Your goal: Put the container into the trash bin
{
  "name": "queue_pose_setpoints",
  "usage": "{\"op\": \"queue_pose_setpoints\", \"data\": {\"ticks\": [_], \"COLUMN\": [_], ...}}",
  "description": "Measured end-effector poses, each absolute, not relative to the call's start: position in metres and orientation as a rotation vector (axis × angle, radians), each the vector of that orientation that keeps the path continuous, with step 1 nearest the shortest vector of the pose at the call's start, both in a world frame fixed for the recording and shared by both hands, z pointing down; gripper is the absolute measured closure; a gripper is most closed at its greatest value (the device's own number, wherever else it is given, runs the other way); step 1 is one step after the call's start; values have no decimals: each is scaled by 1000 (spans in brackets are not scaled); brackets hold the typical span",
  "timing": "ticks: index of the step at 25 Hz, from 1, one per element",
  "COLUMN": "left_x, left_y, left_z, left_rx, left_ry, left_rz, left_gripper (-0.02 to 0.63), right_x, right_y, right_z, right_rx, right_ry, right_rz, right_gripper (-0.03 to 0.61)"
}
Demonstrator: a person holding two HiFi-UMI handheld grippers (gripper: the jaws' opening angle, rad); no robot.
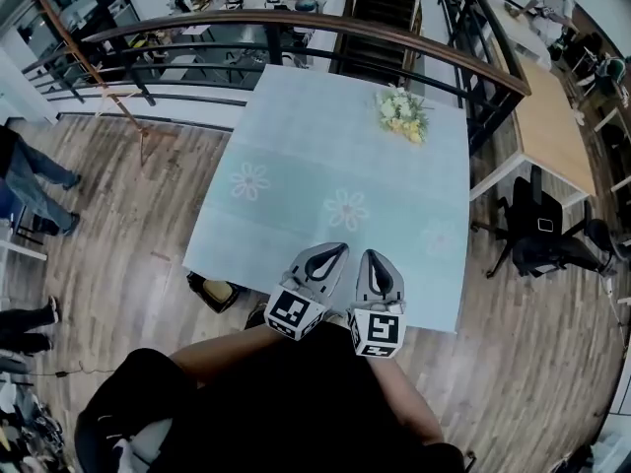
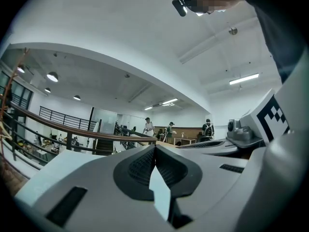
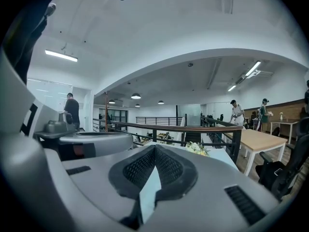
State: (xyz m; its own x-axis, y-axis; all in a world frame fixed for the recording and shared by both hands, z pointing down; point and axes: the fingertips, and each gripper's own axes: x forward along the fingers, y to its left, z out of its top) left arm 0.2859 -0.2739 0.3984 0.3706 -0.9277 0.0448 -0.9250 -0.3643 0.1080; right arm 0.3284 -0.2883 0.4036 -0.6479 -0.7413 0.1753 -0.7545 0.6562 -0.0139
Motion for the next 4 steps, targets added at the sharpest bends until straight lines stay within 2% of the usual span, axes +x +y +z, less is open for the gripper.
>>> {"op": "queue_pose_setpoints", "data": {"ticks": [4], "left_x": [307], "left_y": [-273], "left_z": [402], "left_rx": [2506], "left_ry": [-1697], "left_rz": [-27], "left_gripper": [600], "right_x": [345], "right_y": [-284], "right_z": [404], "right_rx": [1212], "right_ry": [-2725], "right_rz": [70], "right_gripper": [545]}}
